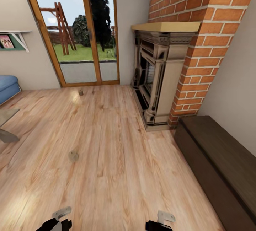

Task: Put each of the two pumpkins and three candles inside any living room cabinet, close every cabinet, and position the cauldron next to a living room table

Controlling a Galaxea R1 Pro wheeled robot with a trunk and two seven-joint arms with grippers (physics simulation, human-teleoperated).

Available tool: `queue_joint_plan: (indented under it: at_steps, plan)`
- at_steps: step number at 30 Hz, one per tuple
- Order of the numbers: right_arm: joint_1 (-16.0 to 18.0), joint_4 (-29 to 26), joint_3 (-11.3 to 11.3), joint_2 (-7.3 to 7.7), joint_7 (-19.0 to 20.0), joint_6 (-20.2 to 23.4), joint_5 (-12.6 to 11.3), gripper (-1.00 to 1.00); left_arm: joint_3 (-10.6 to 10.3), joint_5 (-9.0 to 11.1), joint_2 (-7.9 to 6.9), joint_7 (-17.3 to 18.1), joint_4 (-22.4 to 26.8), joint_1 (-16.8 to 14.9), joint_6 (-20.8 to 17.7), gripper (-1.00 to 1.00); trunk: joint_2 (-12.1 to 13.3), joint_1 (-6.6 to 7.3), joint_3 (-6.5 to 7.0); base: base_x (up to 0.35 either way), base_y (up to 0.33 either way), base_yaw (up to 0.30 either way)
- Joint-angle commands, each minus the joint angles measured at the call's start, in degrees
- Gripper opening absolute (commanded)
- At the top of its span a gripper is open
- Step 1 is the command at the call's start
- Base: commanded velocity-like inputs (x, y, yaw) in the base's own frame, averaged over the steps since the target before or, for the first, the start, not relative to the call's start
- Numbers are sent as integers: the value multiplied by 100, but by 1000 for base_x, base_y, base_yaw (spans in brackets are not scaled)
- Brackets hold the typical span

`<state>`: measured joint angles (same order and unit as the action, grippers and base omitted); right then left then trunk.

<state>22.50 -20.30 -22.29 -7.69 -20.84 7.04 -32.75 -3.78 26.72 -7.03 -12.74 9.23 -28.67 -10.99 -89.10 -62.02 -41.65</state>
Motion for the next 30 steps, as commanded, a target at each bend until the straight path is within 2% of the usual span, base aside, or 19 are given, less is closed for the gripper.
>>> queue_joint_plan:
  at_steps: [1, 9, 30]
  plan:
    - [0, 0, -2, -3, 0, -2, 1, 100, 0, 0, 0, 0, 0, 0, 0, 100, 0, 0, 0, 262, 0, -5]
    - [0, 0, -11, -24, -7, -11, 30, 100, 0, 0, -4, 0, -2, 0, 0, 100, 0, 0, 0, 261, 57, -1]
    - [0, 0, 46, -17, -20, -11, -1, 100, 0, 0, -17, 0, 0, 1, 0, 100, 0, 0, 0, 258, 134, 0]
